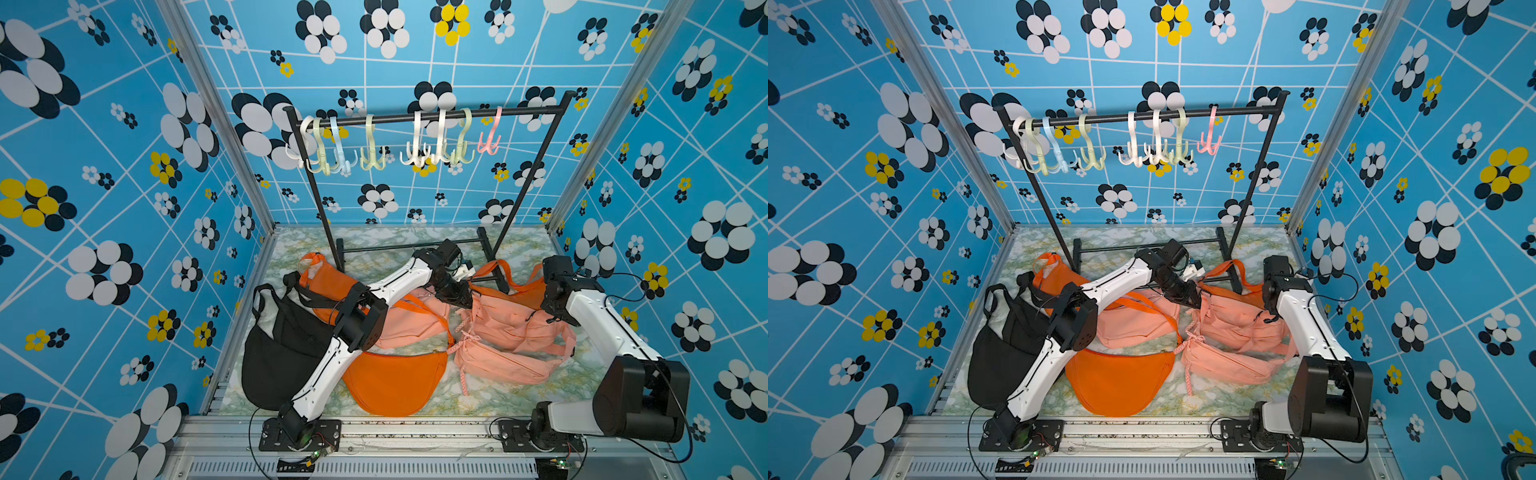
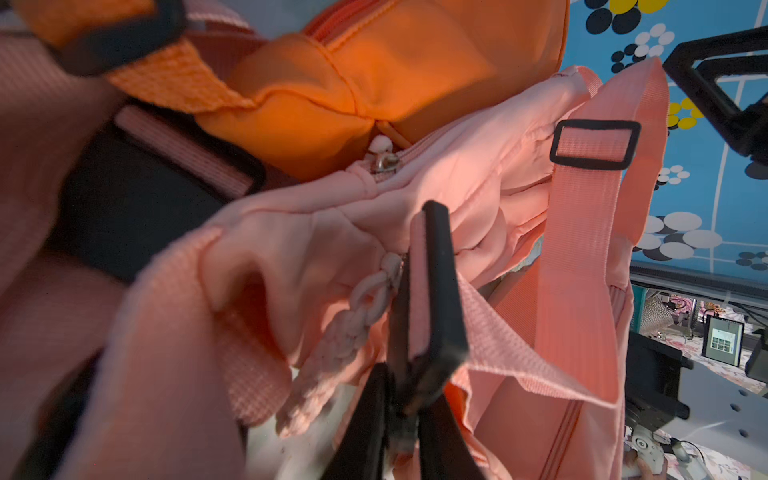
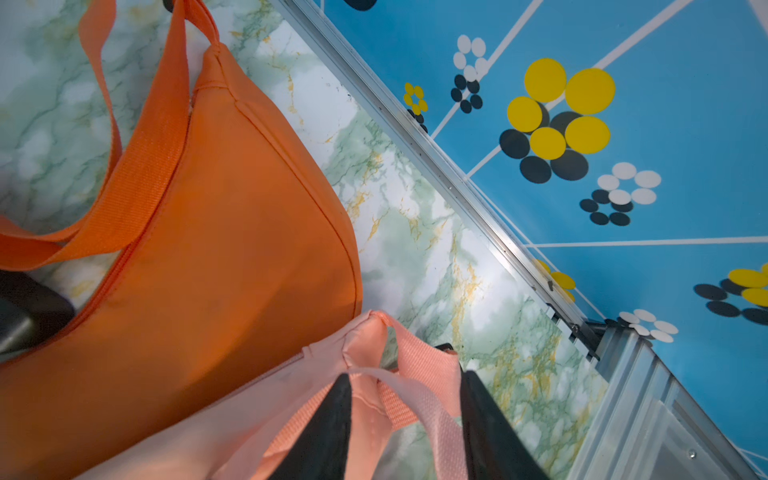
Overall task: Take the bag off the hook
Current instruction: Place the bag at the center of the board.
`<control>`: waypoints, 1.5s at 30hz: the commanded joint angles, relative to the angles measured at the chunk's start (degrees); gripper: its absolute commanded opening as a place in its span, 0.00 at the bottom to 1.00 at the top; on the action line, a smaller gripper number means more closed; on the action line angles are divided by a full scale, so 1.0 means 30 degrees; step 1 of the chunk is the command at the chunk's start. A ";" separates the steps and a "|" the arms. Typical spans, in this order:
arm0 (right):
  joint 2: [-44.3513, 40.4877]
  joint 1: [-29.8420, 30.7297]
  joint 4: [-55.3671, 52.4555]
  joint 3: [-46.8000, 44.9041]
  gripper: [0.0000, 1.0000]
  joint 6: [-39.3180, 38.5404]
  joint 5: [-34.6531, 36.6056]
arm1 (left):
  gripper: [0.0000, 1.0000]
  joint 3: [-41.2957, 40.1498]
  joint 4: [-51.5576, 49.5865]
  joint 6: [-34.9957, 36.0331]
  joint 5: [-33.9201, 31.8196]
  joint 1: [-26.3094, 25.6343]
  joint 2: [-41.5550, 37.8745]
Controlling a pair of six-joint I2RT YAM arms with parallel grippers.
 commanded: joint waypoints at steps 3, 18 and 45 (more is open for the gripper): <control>-0.0269 -0.0604 0.0129 0.1040 0.76 -0.0545 0.0130 | 0.50 -0.0152 0.0316 -0.0096 -0.0479 0.0198 -0.0496; -0.3248 0.0418 -0.3323 0.3602 0.75 -0.1918 -0.6404 | 0.86 -0.2504 0.2418 -0.0961 -0.2433 0.2029 -0.5605; -0.3144 1.4229 -0.5081 -0.2511 0.00 0.5386 -0.5178 | 0.78 -0.8264 0.3893 -0.1734 -0.3854 0.5121 -0.9876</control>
